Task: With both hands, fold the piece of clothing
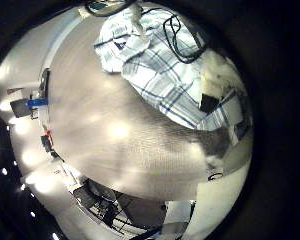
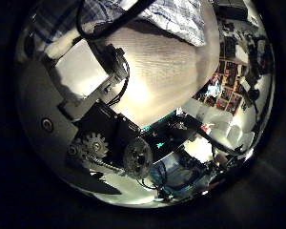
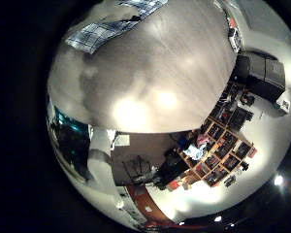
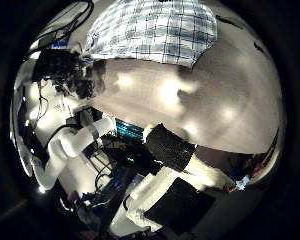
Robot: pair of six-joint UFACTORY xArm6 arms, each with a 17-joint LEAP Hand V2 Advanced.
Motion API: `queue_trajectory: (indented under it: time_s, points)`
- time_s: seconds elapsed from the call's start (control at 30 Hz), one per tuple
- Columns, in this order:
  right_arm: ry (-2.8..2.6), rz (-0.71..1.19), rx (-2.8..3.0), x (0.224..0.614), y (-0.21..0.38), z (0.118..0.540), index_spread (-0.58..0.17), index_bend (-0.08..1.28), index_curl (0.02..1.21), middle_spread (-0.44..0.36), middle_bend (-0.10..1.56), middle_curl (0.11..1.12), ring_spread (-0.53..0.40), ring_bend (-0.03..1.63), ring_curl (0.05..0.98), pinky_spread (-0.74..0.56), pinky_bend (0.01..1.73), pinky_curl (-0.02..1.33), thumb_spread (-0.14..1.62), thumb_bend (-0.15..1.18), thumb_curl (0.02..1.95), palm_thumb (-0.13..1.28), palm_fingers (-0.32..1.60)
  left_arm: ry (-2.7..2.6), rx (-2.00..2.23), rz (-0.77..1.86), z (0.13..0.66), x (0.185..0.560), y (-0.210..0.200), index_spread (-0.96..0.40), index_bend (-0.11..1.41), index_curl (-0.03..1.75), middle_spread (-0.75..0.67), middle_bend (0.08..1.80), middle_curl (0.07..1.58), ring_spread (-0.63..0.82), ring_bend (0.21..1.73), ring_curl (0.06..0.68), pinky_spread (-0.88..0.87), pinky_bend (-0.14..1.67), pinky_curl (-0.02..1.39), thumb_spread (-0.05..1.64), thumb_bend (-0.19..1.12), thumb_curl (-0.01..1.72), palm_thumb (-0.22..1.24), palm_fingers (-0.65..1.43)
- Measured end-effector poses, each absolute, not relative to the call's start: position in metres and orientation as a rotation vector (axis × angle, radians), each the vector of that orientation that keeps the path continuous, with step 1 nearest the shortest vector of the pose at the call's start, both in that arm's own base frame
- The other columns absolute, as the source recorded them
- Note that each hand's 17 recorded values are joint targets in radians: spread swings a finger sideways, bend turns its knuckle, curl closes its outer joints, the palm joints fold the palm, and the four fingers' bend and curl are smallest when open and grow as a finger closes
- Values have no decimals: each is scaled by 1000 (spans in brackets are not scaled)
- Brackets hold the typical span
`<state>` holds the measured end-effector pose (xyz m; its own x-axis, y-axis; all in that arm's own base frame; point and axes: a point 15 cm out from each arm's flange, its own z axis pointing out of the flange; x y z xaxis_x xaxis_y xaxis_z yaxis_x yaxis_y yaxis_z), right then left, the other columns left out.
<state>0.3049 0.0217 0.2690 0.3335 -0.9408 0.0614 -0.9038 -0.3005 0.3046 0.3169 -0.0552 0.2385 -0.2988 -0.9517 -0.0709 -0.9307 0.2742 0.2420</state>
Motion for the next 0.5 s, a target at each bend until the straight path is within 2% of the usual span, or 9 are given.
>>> queue_trajectory:
  time_s: [0.2,0.5]
  points:
    - [-1653,-175,2333,310,37,220,-315,160,309,-153,399,397,-233,851,238,71,761,40,1160,-23,300,423,408,-2449,1762,-388,261,310,-63,-614,495,904,-542,970,976,-462,1397,524,-568,1183,715,1064,-6,522,909,986]
    - [-1739,-76,2343,333,63,180,-293,185,320,-179,459,431,-251,895,258,23,792,20,1094,-17,317,444,444,-2452,1739,-406,279,303,-64,-677,461,1081,-581,976,1053,-452,1443,531,-582,1208,751,1066,-14,544,913,947]
